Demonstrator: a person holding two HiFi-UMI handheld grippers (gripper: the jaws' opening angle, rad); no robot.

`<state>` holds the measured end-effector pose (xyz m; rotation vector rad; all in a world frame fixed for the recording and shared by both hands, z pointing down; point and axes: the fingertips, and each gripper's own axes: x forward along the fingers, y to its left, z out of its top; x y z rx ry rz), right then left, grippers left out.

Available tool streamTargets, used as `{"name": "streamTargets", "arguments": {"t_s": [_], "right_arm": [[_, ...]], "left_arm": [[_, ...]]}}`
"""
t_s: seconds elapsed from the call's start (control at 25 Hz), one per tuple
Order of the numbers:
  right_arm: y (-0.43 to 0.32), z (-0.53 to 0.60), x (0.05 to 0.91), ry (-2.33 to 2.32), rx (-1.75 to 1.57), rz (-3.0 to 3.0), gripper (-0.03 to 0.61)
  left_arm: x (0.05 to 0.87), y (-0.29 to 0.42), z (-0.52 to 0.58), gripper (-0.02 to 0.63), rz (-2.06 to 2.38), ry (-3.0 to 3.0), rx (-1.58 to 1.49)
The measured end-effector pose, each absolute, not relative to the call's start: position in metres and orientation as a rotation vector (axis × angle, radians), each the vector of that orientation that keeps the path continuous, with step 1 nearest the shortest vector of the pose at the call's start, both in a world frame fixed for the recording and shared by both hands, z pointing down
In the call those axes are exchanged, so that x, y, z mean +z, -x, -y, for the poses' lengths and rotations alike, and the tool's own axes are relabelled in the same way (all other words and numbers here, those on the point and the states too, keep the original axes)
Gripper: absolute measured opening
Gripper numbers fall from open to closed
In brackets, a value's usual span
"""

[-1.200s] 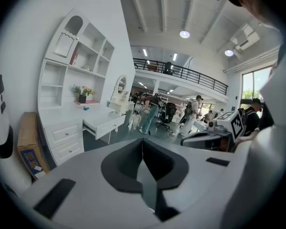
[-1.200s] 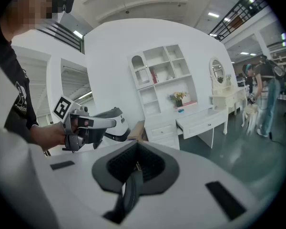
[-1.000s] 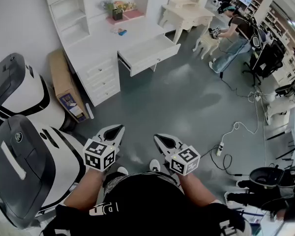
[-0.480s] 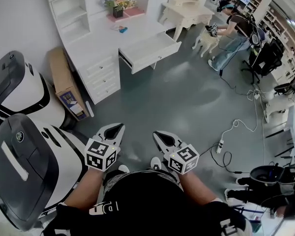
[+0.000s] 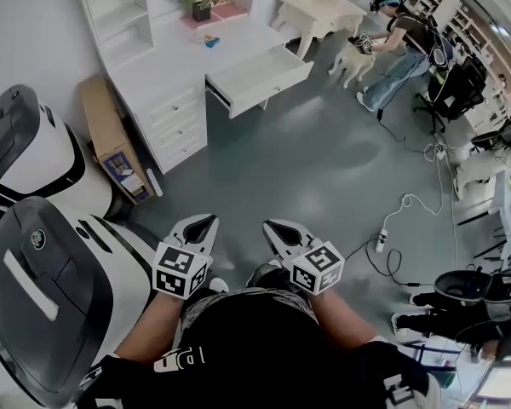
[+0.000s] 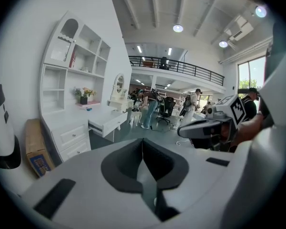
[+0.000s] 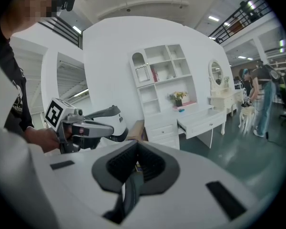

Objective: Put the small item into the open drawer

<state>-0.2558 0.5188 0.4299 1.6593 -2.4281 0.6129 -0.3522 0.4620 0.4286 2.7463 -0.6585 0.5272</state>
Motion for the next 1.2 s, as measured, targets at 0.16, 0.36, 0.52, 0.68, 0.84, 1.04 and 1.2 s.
{"name": "streamTargets", "arguments": {"t_s": [0.16,0.36,0.52,0.68,0.84,1.04,1.2], "right_arm": [[0.253,-0.516,0.434,-1.674,0.641,2.403,0.009],[0.239,-0.496,0.435,-1.672,0.642,2.404,0.009],[0.223,-0.467,0.439,-1.657,0.664,2.426,0.009],[0.206,-0.430,0.436,-1.626,0.668,2.462,0.009],[0.176,-0.393,0.431,-1.620,0.655,2.486,0.009],[0.131,-0.353,0.437,-1.657,0.707,2.479,0.009],[0.097,-0.328,0.431,-1.670,0.736,2.501,0.009]], "left_arm": [[0.433,0.357,-0.457,0.015,0.659,-2.730,0.518],[0.437,0.347,-0.440,0.015,0.680,-2.704,0.507],[0.439,0.334,-0.417,0.015,0.688,-2.643,0.462],[0.449,0.326,-0.385,0.015,0.734,-2.559,0.468],[0.448,0.299,-0.348,0.015,0.766,-2.567,0.484],[0.433,0.253,-0.304,0.015,0.766,-2.607,0.476],[0.425,0.222,-0.279,0.015,0.780,-2.616,0.500]]}}
